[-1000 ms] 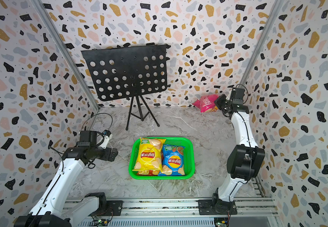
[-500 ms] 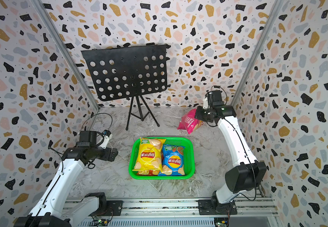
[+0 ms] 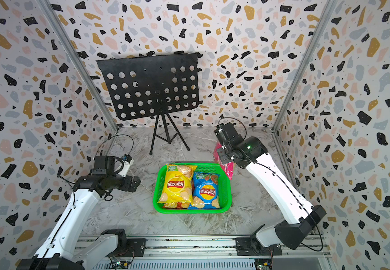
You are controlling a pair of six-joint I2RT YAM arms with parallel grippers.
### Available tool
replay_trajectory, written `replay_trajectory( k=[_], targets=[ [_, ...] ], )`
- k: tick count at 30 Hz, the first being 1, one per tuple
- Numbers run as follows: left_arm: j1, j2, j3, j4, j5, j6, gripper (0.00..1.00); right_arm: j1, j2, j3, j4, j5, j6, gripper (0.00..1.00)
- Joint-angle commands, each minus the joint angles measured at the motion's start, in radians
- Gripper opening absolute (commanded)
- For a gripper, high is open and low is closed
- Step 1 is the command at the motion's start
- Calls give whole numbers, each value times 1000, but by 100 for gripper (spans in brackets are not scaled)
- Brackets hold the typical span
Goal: Put the potato chips into the basket
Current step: Pick up the potato chip from the corner of the board, then place the potato chip in the basket.
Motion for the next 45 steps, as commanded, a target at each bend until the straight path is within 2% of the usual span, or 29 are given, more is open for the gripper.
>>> replay_trajectory(
  k=[1,6,9,17,21,25,31,36,39,42,45],
  targets=[
    [3,-11,-13,2,11,10,100,62,-20,-20,-57,234,-74,0],
    [3,-11,-12,3,8,8,100,214,24,-72,-84,459,-103,0],
    [3,-11,-13,2,9,8,100,296,49,-101,-98,541,-85,0],
    [3,-10,-13,4,8,8,100,433,38,-169,-122,429,12,0],
    [3,-8,-12,4,8,8,100,439,20,-169,-122,472,15,0],
    [3,-9,-12,4,6,6,100,439,0,-85,-100,497,-55,0],
    [3,-14,-12,4,2,5,100,439,-21,-135,29,245,-226,0],
    [3,-14,-12,4,2,5,100,445,23,-220,30,168,-213,0],
    [3,-7,-10,4,3,4,100,470,-1,-272,54,100,-195,0],
    [3,-6,-9,2,2,4,100,480,-38,-281,49,12,-163,21],
    [3,-3,-9,2,3,3,100,483,-95,-268,32,-106,-132,37]
  ],
)
